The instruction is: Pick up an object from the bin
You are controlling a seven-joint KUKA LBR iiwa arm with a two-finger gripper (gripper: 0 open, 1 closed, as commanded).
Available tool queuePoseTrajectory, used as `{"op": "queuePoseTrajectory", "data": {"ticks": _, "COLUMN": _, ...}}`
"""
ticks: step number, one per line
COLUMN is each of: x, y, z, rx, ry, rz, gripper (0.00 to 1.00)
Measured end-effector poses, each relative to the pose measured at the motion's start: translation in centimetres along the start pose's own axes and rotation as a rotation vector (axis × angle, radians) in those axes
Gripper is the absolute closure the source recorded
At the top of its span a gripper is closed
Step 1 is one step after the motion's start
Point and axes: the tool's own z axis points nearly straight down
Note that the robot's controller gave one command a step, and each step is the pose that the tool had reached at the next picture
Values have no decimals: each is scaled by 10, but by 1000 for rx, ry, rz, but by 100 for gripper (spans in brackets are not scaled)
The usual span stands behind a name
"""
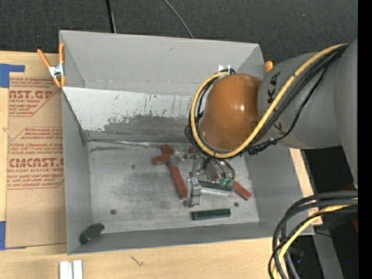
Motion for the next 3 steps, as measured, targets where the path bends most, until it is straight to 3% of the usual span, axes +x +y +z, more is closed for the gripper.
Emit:
{"op": "queuePoseTrajectory", "data": {"ticks": 1, "x": -2, "y": -41, "z": 8, "rx": 2, "ry": 0, "rz": 117, "gripper": 0}}
{"op": "queuePoseTrajectory", "data": {"ticks": 2, "x": -7, "y": -62, "z": 8, "rx": 2, "ry": 0, "rz": 128, "gripper": 0}}
{"op": "queuePoseTrajectory", "data": {"ticks": 3, "x": -9, "y": -82, "z": 49, "rx": 2, "ry": -3, "rz": 115, "gripper": 0}}
